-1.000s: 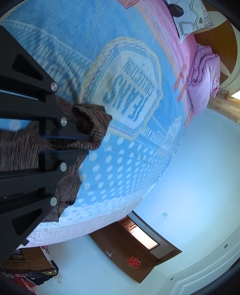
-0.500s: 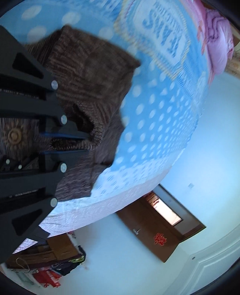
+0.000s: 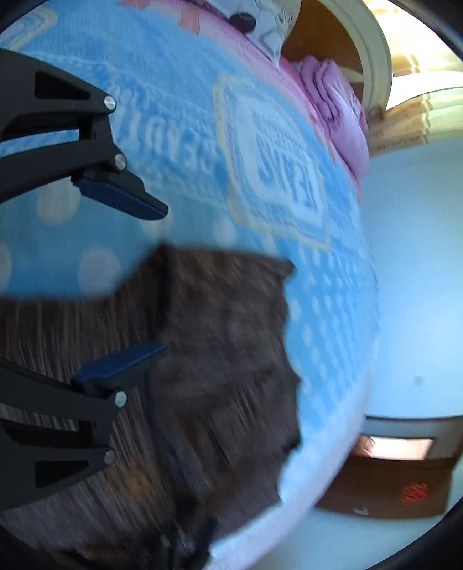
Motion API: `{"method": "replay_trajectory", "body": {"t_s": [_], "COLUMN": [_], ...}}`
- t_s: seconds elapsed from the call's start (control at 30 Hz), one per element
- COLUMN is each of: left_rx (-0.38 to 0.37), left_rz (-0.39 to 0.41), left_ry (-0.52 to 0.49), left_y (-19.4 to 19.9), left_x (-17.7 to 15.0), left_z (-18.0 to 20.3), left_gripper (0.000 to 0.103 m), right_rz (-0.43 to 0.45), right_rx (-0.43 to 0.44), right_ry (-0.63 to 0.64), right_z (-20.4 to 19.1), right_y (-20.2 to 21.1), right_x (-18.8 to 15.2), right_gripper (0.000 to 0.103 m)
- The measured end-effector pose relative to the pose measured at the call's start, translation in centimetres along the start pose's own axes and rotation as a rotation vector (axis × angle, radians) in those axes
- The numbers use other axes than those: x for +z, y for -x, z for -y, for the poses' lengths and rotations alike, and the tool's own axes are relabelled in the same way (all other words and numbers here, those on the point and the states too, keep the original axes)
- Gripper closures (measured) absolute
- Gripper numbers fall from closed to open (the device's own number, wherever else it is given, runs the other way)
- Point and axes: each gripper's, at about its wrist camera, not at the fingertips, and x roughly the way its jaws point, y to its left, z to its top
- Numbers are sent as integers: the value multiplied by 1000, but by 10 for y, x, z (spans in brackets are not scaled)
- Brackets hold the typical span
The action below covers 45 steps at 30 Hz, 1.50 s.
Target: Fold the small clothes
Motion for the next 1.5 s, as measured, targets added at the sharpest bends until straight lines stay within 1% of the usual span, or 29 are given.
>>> {"method": "replay_trajectory", "body": {"t_s": [0.07,0.13,0.2,0.23,0.3,0.37,0.43,0.47,0.5,0.53,0.57,0.63,0.77,0.8,0.83,0.87,0.9,0.97,1.0,1.1,1.2,1.27,1.3,1.33,1.37,1.4,1.47,1.5], "left_rx": [17,4,23,30,17,29,42,41,34,26,15,4,-4,-4,-5,-6,-8,-14,-16,-5,-1,-1,0,2,2,1,2,4], "left_rz": [-43,-73,-81,-88,-81,-67,-59,-58,-56,-55,-54,-51,-48,-48,-48,-47,-47,-46,-46,-51,-50,-51,-50,-49,-48,-47,-45,-45], "left_ry": [7,35,73,83,121,112,107,111,117,124,131,137,138,137,136,136,137,140,141,131,130,131,130,130,130,131,130,129], "left_y": [-13,-23,-26,-27,-29,-30,-29,-28,-27,-27,-26,-27,-26,-27,-27,-27,-27,-27,-27,-28,-29,-29,-29,-29,-29,-29,-29,-29], "left_x": [-2,-3,-3,-3,-5,-6,-8,-9,-10,-10,-10,-11,-11,-11,-11,-11,-12,-12,-12,-11,-11,-10,-10,-10,-10,-10,-10,-11], "left_z": [-7,-13,-20,-24,-27,-23,-19,-20,-21,-23,-25,-29,-29,-29,-29,-29,-29,-29,-30,-27,-26,-27,-26,-26,-26,-26,-26,-26], "left_gripper": [30,27,11,8,6,6,6,5,5,5,5,5,4,4,4,4,3,3,3,2,1,1,1,1,1,1,1,1], "right_rz": [-8,-8,4,19,32,32,12,-2,-21,-32,-43,-71,-108,-114,-123,-128,-129,-112,-95,-59,-72,-93,-103,-120,-127,-122,-105,-102], "right_rx": [0,-4,1,15,41,24,25,34,45,50,48,36,29,10,-25,-37,-35,-8,-8,-6,-76,-124,-124,-94,-58,-4,88,116], "right_ry": [-4,0,-1,-8,-29,-46,-18,14,66,108,153,231,279,290,303,304,293,256,244,177,107,37,-2,-46,-83,-116,-118,-90], "right_z": [0,0,0,1,4,0,-17,-28,-44,-56,-68,-91,-113,-114,-115,-113,-110,-101,-96,-76,-48,-25,-15,-4,3,5,0,-8], "right_y": [-2,-2,0,4,11,17,17,15,9,3,-3,-19,-43,-46,-53,-55,-58,-54,-48,-34,-37,-43,-44,-43,-40,-33,-23,-20], "right_x": [1,0,0,1,4,14,27,34,40,44,47,51,54,54,56,56,59,65,68,77,82,81,79,76,73,68,61,58], "right_gripper": [20,20,20,20,20,20,21,28,40,44,46,46,46,50,56,72,84,93,94,94,94,94,94,92,81,60,41,41]}}
